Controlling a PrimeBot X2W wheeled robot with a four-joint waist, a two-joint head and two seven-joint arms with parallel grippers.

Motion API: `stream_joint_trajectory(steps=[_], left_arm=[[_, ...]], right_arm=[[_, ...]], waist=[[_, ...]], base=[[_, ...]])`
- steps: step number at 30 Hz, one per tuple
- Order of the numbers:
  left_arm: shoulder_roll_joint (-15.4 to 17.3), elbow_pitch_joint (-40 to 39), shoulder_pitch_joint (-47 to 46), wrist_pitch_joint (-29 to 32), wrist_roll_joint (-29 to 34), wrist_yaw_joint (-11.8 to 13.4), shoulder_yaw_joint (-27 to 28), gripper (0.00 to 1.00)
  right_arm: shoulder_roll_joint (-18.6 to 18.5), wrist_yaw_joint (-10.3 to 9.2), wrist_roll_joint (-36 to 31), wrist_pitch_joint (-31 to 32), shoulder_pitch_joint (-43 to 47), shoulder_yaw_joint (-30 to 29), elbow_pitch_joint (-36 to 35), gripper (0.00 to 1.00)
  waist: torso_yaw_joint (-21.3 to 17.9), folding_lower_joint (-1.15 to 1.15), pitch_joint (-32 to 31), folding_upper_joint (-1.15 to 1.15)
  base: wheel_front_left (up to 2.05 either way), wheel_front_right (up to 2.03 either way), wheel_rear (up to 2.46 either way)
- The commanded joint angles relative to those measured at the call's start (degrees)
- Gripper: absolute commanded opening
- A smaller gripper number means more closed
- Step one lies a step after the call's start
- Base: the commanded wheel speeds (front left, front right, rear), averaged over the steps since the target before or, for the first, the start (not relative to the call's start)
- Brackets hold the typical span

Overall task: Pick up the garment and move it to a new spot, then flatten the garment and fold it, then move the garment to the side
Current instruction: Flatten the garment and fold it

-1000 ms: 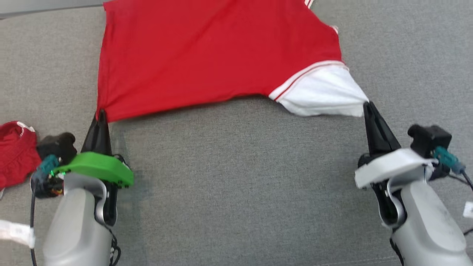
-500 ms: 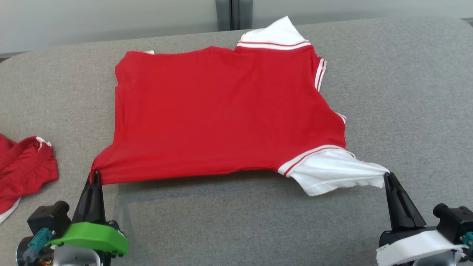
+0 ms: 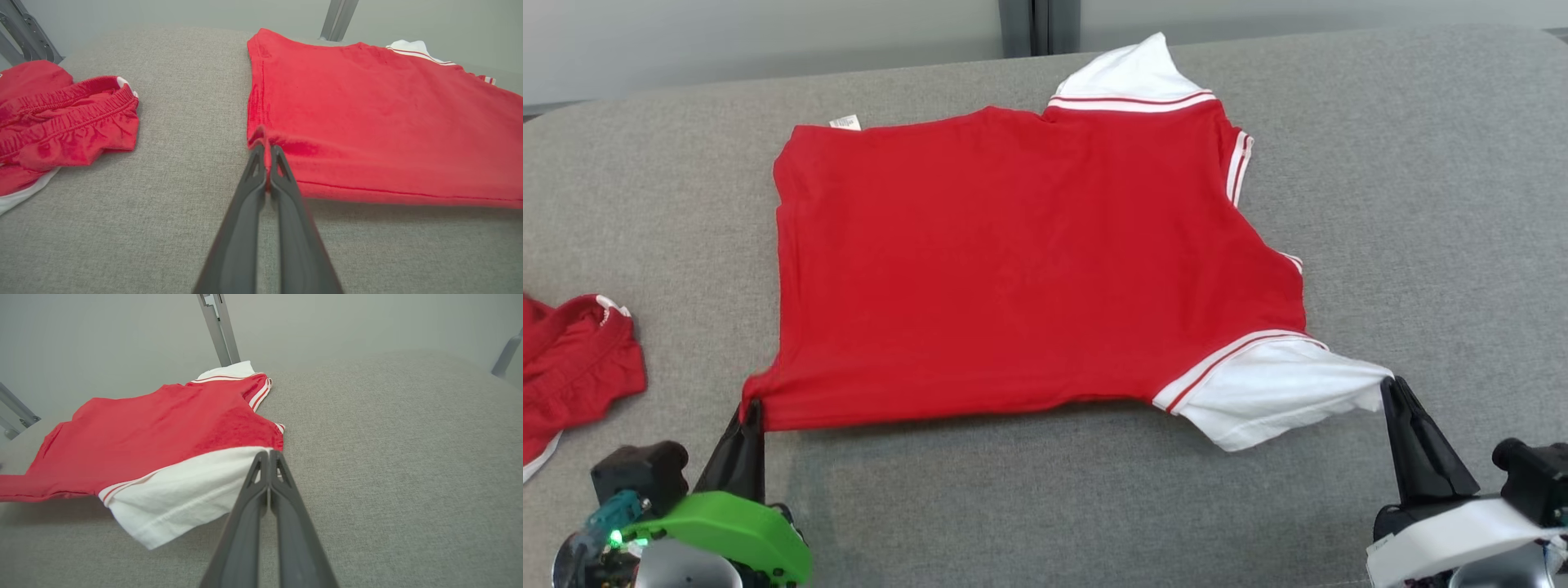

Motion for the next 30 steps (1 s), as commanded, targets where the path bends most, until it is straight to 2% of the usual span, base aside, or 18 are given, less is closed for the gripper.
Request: stream_joint_trajectory(steps=[1, 10, 19, 20, 21, 22, 23, 25, 30], left_arm=[[0.9, 0.49, -2.13, 0.92, -0.5, -0.48, 0.07, 0.0], [2.42, 7.98, -13.61, 6.55, -4.41, -4.25, -0.81, 0.0], [2.7, 16.21, -24.35, 8.78, -7.04, -7.76, -2.66, 0.0], [2.46, 16.93, -25.23, 8.41, -7.21, -7.99, -2.88, 0.16], [2.61, 17.32, -25.81, 8.1, -6.8, -8.27, -3.21, 0.26], [2.7, 17.81, -26.56, 7.16, -6.42, -8.36, -3.26, 1.0], [2.53, 18.18, -27.07, 6.21, -6.22, -8.35, -3.15, 1.0], [2.27, 18.9, -27.57, 3.8, -5.59, -8.32, -3.26, 1.0], [1.19, 19.05, -27.48, -7.78, -2.05, -7.05, -2.66, 1.0]], right_arm=[[-0.77, -0.08, -0.15, 0.32, -1.83, 0.33, 0.55, 0.0], [-5.2, -0.08, 0.97, 2.41, -16.14, 2.05, 6.83, 0.0], [-9.0, -0.08, 3.14, 2.4, -31.64, 4.73, 17.01, 0.0], [-9.11, -0.08, 3.44, 1.62, -33.11, 4.99, 18.2, 0.0], [-9.11, -0.08, 3.56, 0.94, -34.17, 5.2, 19.25, 0.35], [-9.27, -0.08, 3.53, -0.13, -35.32, 5.69, 20.59, 0.89], [-9.31, -0.08, 3.36, -1.42, -36.18, 5.93, 21.43, 1.0], [-9.26, -0.08, 2.08, -4.46, -37.51, 6.5, 23.17, 1.0], [-8.07, -0.08, -2.64, -12.29, -38.03, 5.47, 25.31, 1.0]], waist=[[0.68, 0.0, 1.93, 0.0], [3.5, 0.0, 10.45, 0.0], [5.11, 0.0, 13.33, 0.0], [5.15, 0.0, 13.41, 0.0], [5.16, 0.0, 13.46, 0.0], [5.18, 0.0, 13.53, 0.0], [5.19, 0.0, 13.6, 0.0], [5.18, 0.0, 13.6, 0.0], [5.09, 0.0, 12.97, 0.0]], base=[[0.0, 0.0, 0.0], [0.0, 0.0, 0.0], [0.0, 0.0, 0.0], [0.0, 0.0, 0.0], [0.0, 0.0, 0.0], [0.0, 0.0, 0.0], [0.0, 0.0, 0.0], [0.0, 0.0, 0.0], [0.0, 0.0, 0.0]])
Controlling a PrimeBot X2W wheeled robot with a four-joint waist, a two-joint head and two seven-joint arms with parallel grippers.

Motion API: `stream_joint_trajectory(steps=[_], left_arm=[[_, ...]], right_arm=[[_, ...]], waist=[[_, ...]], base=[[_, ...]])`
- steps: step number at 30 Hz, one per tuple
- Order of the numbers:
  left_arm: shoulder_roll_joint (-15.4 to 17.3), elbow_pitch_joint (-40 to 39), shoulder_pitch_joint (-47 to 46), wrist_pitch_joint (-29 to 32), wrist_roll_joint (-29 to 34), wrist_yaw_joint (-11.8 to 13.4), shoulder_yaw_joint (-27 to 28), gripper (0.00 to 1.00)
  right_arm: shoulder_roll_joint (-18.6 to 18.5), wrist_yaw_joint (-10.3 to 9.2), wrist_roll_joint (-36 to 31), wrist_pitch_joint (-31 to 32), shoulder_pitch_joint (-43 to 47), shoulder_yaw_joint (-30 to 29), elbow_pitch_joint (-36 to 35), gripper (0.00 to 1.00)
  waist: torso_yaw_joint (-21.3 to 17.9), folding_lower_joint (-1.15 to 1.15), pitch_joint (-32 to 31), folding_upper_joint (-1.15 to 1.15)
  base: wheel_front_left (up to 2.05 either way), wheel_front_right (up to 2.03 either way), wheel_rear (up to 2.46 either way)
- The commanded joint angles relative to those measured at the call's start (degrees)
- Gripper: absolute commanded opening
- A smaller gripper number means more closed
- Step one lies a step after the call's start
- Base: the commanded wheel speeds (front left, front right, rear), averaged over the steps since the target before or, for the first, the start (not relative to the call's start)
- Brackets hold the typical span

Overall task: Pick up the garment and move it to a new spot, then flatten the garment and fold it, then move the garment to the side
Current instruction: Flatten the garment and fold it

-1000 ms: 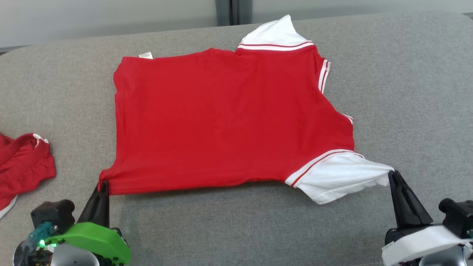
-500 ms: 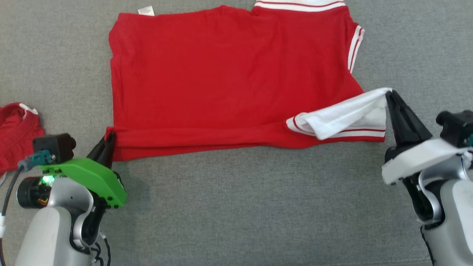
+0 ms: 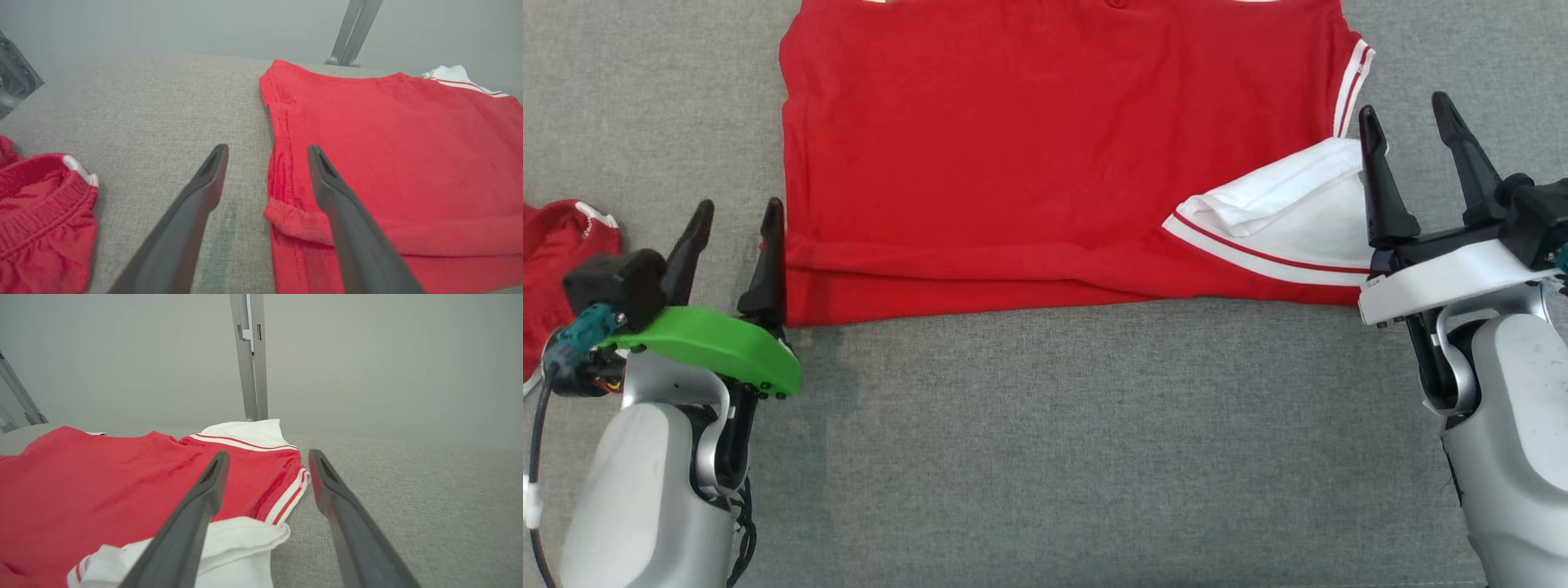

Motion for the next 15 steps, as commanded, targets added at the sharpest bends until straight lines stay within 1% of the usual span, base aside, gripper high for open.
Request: stream_joint_trajectory(steps=[1, 5, 7, 9, 15], left_arm=[[-0.31, -0.14, 0.44, -3.38, 1.39, 0.9, 0.29, 1.0], [-1.41, -0.92, 3.32, -12.6, 4.88, 3.18, 0.07, 1.0], [-1.98, -1.64, 4.9, -14.65, 6.17, 4.18, 0.09, 1.0], [-2.41, -2.36, 6.68, -15.81, 6.88, 4.82, 0.38, 1.0], [-3.22, -4.59, 12.29, -16.72, 8.65, 6.19, 1.26, 1.0]], right_arm=[[0.74, -0.08, -1.79, -1.35, 0.64, -0.83, -0.33, 1.0], [2.8, -0.08, -4.84, -2.87, 4.66, -3.23, -2.99, 1.0], [3.94, -0.08, -5.51, -3.12, 7.17, -3.8, -5.01, 1.0], [4.77, -0.08, -6.04, -3.26, 10.07, -4.01, -6.85, 1.0], [6.35, -0.08, -6.51, -3.41, 17.25, -3.93, -11.24, 1.0]], waist=[[-0.07, 0.0, -0.61, 0.0], [-0.33, 0.0, -2.27, 0.0], [-0.56, 0.0, -3.06, 0.0], [-0.97, 0.0, -4.0, 0.0], [-2.06, 0.0, -6.57, 0.0]], base=[[0.0, 0.0, 0.0], [0.0, 0.0, 0.0], [0.0, 0.0, 0.0], [0.0, 0.0, 0.0], [0.0, 0.0, 0.0]])
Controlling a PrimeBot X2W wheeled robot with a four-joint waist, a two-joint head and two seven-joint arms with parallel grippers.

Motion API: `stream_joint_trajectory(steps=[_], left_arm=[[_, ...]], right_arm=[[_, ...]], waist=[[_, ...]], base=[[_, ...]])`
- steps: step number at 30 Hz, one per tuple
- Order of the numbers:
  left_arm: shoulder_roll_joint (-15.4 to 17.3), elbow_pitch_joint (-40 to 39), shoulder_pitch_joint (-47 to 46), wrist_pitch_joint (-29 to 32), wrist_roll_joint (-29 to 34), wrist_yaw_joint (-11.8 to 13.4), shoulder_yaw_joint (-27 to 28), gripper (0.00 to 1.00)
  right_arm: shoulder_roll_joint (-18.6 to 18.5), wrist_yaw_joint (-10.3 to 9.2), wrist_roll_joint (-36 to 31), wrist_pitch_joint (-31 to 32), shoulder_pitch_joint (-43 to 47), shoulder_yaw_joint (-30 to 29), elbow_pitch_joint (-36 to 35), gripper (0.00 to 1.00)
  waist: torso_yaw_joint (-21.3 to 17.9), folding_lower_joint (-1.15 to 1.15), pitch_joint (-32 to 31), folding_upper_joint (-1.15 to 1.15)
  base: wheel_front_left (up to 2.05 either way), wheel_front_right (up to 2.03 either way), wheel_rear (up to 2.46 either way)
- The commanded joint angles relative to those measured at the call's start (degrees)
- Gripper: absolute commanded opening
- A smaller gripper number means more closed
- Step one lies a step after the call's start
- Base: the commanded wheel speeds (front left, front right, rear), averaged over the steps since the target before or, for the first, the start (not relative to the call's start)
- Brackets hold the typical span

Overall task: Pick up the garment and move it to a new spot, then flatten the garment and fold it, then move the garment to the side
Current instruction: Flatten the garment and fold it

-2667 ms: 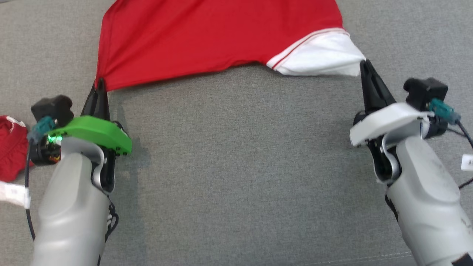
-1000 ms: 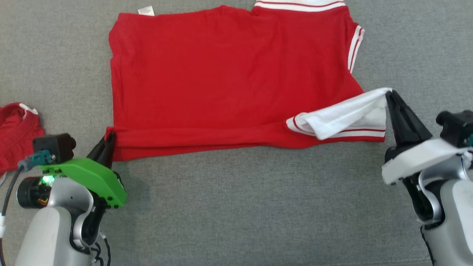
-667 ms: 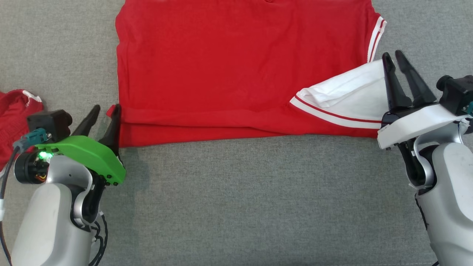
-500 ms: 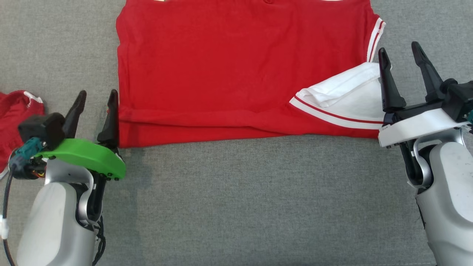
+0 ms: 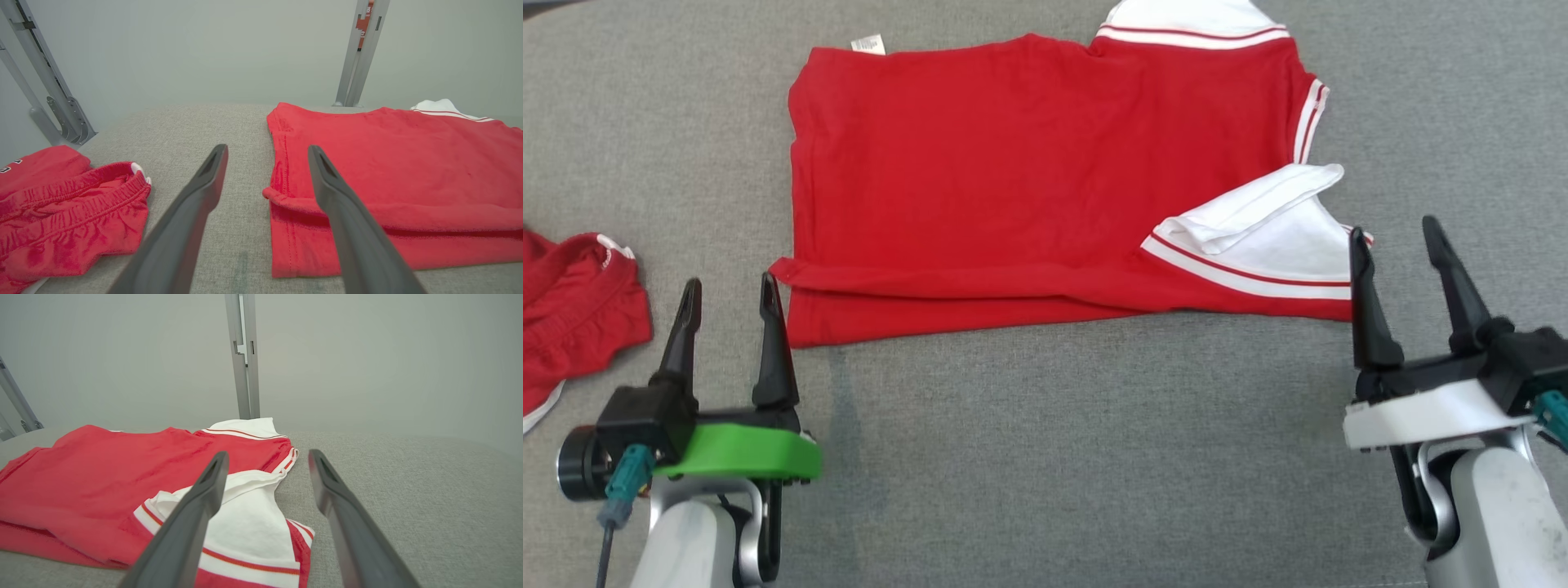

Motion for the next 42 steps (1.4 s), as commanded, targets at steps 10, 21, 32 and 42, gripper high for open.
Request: stream_joint_trajectory(steps=[10, 21, 32, 42], left_arm=[[-0.56, -0.5, 4.55, -0.44, 0.89, 0.2, 0.53, 1.0], [-0.44, 8.43, -1.06, 4.42, -3.27, -3.99, -0.91, 1.0], [-0.94, 21.27, -7.92, 10.39, -9.51, -8.41, -3.17, 0.0], [2.48, 18.01, -8.08, 8.32, -12.3, -9.28, -5.66, 0.0]], right_arm=[[0.88, -0.08, 0.53, 0.29, 5.08, 0.31, -2.13, 1.0], [-1.0, -0.08, 2.0, 2.3, 1.97, -1.56, 7.05, 1.0], [-2.57, -0.08, 4.3, 2.48, -6.68, 2.58, 21.38, 0.47], [-4.07, -0.09, 8.01, 0.72, -6.3, 1.82, 19.24, 0.0]], waist=[[-1.85, 0.0, -3.22, 0.0], [-1.25, 0.0, 0.23, 0.0], [-0.42, 0.0, 3.71, 0.0], [0.3, 0.0, 2.87, 0.0]], base=[[0.0, 0.0, 0.0], [0.0, 0.0, 0.0], [0.0, 0.0, 0.0], [0.0, 0.0, 0.0]])
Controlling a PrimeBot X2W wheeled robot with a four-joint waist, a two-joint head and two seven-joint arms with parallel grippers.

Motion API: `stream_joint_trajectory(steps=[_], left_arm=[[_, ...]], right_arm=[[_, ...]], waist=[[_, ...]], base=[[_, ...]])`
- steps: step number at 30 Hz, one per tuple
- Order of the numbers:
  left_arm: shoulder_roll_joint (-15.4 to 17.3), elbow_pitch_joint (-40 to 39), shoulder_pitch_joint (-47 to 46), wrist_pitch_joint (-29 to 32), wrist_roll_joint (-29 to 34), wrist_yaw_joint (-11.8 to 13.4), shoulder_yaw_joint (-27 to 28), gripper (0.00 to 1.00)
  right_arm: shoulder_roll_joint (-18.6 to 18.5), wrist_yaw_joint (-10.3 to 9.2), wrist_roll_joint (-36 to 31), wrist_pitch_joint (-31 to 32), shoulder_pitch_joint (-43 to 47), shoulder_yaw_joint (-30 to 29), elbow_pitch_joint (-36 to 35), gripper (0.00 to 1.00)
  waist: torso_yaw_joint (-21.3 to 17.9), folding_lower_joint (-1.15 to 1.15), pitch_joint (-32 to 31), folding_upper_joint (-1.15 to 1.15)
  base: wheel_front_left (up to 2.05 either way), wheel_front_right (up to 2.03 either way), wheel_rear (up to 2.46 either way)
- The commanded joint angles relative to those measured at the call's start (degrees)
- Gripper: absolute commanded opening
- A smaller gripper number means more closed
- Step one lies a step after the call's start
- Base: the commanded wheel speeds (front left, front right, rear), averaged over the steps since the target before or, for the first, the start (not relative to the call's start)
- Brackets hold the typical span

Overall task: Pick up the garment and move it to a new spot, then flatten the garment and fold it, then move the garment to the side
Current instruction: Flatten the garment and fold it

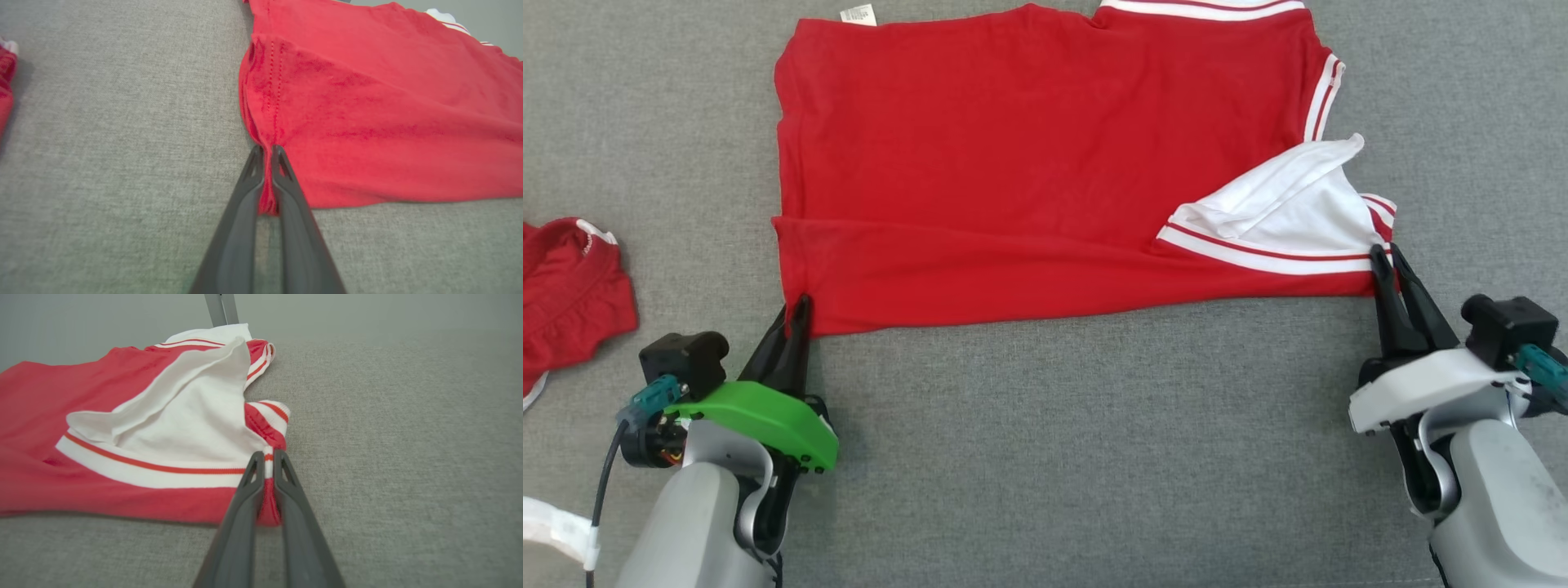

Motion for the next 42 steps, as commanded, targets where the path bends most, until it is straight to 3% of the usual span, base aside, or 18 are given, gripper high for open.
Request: stream_joint_trajectory(steps=[1, 13, 20, 21, 22, 23, 28, 32, 42], left_arm=[[1.29, -1.2, 1.33, -0.34, 0.23, -0.07, -0.01, 0.0], [5.89, -14.51, 13.09, 8.9, -0.24, 2.54, -1.54, 0.0], [5.71, -18.01, 20.56, 10.64, -1.39, 4.22, -1.67, 0.0], [5.4, -18.3, 21.22, 10.33, -1.32, 4.54, -1.83, 0.21], [5.16, -18.38, 21.58, 9.95, -1.21, 4.75, -1.85, 0.96], [4.9, -18.45, 22.02, 9.35, -1.01, 5.17, -1.77, 1.0], [3.22, -20.28, 21.15, 0.12, 2.1, 9.59, 0.73, 1.0], [2.09, -21.9, 19.51, -6.1, 4.62, 11.64, 1.56, 1.0], [1.49, -25.74, 16.68, -8.12, 8.09, 13.4, 1.63, 1.0]], right_arm=[[-0.32, -0.1, 0.33, -0.34, 1.92, -0.55, -1.31, 0.0], [4.69, -0.1, 1.57, 2.48, 19.26, -5.51, -13.98, 0.0], [6.84, -0.1, 3.11, 3.35, 26.01, -6.11, -15.72, 0.0], [7.02, -0.1, 3.25, 3.31, 26.51, -6.13, -15.82, 0.24], [7.09, -0.1, 3.39, 3.32, 26.69, -6.09, -15.79, 0.79], [7.16, -0.09, 3.08, 3.24, 26.77, -6.01, -15.92, 1.0], [7.34, -0.09, -0.53, 1.77, 24.16, -7.67, -19.28, 1.0], [7.4, -0.06, -3.5, 2.81, 21.53, -7.61, -24.04, 1.0], [6.04, -0.06, -6.99, 8.6, 17.22, -4.1, -32.15, 1.0]], waist=[[0.2, 0.0, -0.76, 0.0], [-0.8, 0.0, -6.15, 0.0], [-2.21, 0.0, -8.98, 0.0], [-2.18, 0.0, -9.21, 0.0], [-2.14, 0.0, -9.38, 0.0], [-2.12, 0.0, -9.55, 0.0], [-1.94, 0.0, -9.88, 0.0], [-1.61, 0.0, -10.1, 0.0], [-0.8, 0.0, -10.7, 0.0]], base=[[0.0, 0.0, 0.0], [0.0, 0.0, 0.0], [0.0, 0.0, 0.0], [0.0, 0.0, 0.0], [0.0, 0.0, 0.0], [0.0, 0.0, 0.0], [0.0, 0.0, 0.0], [0.0, 0.0, 0.0], [0.0, 0.0, 0.0]])
